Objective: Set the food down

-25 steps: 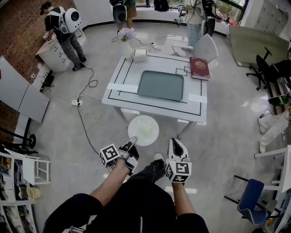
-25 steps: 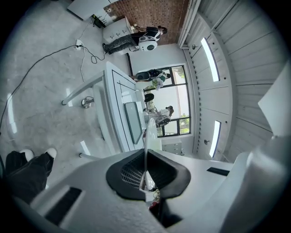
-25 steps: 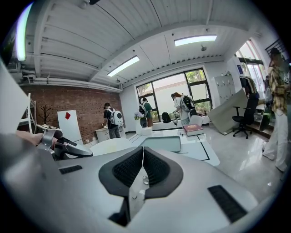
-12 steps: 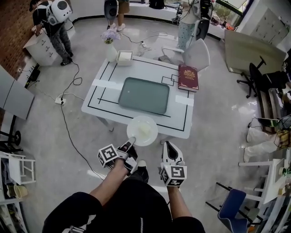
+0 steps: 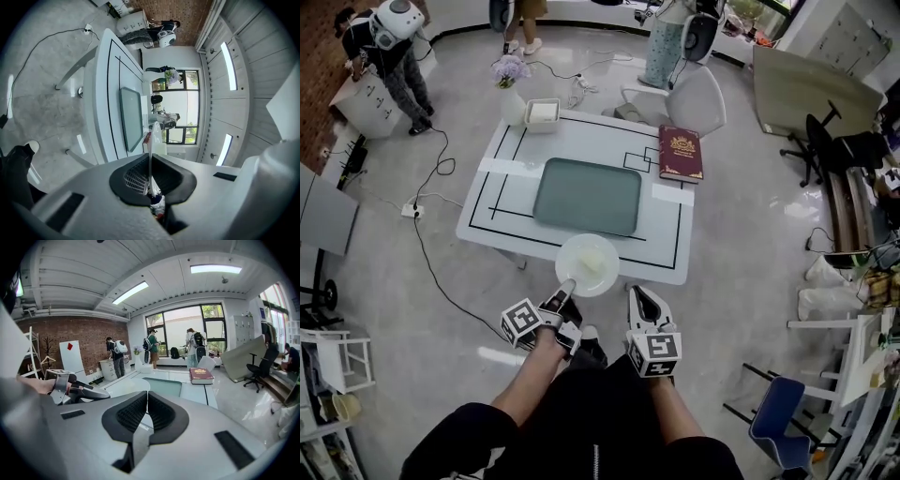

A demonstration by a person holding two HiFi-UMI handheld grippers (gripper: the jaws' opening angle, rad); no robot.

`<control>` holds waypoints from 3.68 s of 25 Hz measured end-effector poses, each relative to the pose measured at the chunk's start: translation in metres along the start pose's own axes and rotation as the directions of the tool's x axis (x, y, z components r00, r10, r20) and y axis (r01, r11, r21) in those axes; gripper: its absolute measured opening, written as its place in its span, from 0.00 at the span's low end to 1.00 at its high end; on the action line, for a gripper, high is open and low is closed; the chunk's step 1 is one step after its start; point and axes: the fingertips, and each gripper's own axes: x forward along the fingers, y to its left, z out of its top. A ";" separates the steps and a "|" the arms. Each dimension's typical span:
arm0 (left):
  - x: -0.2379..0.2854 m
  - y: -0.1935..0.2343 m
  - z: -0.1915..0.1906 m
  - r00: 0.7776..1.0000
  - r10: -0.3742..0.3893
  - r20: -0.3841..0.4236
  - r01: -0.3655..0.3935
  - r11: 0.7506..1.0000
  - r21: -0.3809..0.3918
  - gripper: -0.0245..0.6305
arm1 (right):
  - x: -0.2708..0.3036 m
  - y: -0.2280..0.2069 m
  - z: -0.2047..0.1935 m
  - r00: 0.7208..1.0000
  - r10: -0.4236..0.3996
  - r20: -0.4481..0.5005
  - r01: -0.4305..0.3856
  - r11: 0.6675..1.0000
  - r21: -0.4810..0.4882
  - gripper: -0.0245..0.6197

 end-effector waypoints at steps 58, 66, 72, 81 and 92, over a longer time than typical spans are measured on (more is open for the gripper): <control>0.204 -0.024 0.146 0.993 0.109 -0.039 -0.105 0.989 0.108 0.06 | 0.227 -0.123 0.083 0.997 -0.025 0.070 0.007 0.969 0.246 0.06; 0.215 -0.014 0.145 0.991 0.107 -0.078 -0.101 0.992 0.077 0.06 | 0.236 -0.117 0.078 0.999 -0.031 0.043 0.021 0.974 0.226 0.06; 0.219 0.005 0.146 0.986 0.130 -0.105 -0.119 0.987 0.107 0.06 | 0.238 -0.108 0.071 0.999 -0.038 0.013 0.035 0.977 0.209 0.06; 0.241 0.045 0.141 0.960 0.227 -0.162 -0.200 0.965 0.168 0.06 | 0.228 -0.109 0.056 0.996 -0.083 -0.030 0.088 0.974 0.210 0.06; 0.256 0.067 0.135 0.938 0.285 -0.195 -0.244 0.946 0.212 0.06 | 0.218 -0.109 0.052 0.991 -0.129 -0.046 0.136 0.967 0.214 0.06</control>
